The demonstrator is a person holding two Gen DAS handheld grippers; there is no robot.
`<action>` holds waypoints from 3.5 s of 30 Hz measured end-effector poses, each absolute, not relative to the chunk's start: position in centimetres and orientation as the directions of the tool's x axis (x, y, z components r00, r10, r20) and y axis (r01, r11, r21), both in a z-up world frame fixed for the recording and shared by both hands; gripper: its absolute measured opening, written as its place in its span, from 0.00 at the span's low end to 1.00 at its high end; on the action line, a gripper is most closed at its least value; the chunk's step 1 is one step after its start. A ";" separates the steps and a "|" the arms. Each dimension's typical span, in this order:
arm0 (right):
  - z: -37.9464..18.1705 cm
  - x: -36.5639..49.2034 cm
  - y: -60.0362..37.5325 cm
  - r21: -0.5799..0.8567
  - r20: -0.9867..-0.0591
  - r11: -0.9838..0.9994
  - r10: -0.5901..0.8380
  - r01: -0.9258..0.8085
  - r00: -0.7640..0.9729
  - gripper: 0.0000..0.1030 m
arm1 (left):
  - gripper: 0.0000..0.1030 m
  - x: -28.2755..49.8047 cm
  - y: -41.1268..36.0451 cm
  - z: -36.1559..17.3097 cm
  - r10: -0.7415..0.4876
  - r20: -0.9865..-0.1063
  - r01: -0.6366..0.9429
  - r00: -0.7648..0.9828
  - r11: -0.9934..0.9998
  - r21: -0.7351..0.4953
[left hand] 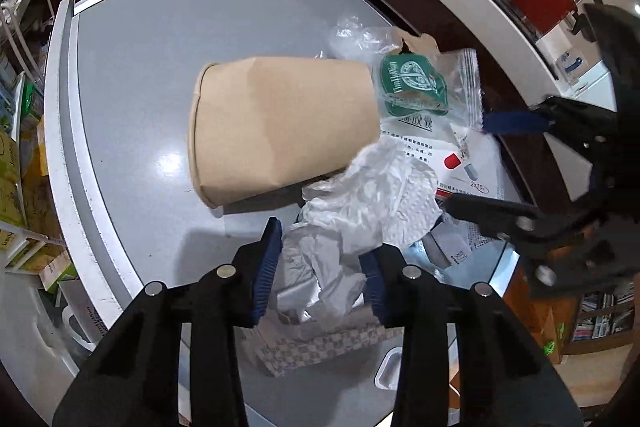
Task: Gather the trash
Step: 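Close the left tool on the white tissue while the right tool grasps the medicine box, then lift the tissue with the left tool while the right tool lifts the medicine box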
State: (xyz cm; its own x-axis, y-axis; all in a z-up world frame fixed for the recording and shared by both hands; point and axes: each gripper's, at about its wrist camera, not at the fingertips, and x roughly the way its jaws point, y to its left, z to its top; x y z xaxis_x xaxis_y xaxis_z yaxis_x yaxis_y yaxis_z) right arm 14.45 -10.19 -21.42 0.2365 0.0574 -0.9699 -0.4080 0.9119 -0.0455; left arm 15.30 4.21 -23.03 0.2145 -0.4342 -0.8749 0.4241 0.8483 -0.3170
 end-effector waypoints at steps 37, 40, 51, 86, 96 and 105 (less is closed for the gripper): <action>-23.9 16.7 -8.0 -0.064 -0.991 0.825 0.015 -0.562 0.135 0.75 | 0.48 16.3 2.5 -23.5 -0.447 -0.874 0.528 0.190 0.797 -0.293; -23.7 16.1 -7.8 -0.015 -0.993 0.834 0.053 -0.552 0.107 0.72 | 0.48 16.4 3.2 -22.8 -0.456 -0.865 0.511 0.207 0.805 -0.302; -19.8 14.9 -11.7 0.086 -0.971 0.901 0.172 -0.426 0.167 0.71 | 0.48 17.3 6.2 -19.7 -0.570 -0.786 0.478 0.239 0.774 -0.416; -23.1 10.2 -12.0 -0.019 -0.976 0.944 0.055 -0.331 0.212 0.85 | 0.48 13.5 8.0 -14.1 -0.606 -0.710 0.437 0.357 0.781 -0.447; -22.3 10.5 -9.8 -0.069 -0.966 0.926 0.030 -0.370 0.255 0.87 | 0.48 13.3 8.4 -14.1 -0.606 -0.706 0.431 0.367 0.783 -0.448; -22.7 8.1 -5.3 -0.219 -0.945 0.892 -0.093 -0.395 0.313 0.87 | 0.48 13.2 8.5 -14.1 -0.604 -0.707 0.429 0.368 0.785 -0.447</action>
State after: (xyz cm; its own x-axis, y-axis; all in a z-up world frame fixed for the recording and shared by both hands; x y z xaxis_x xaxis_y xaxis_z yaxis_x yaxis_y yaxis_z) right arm 8.08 -5.30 -22.68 0.3125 -0.0933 -0.9453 -0.3950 0.8923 -0.2187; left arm 13.20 8.50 -14.09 0.3684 -0.6038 -0.7069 0.4293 0.7849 -0.4467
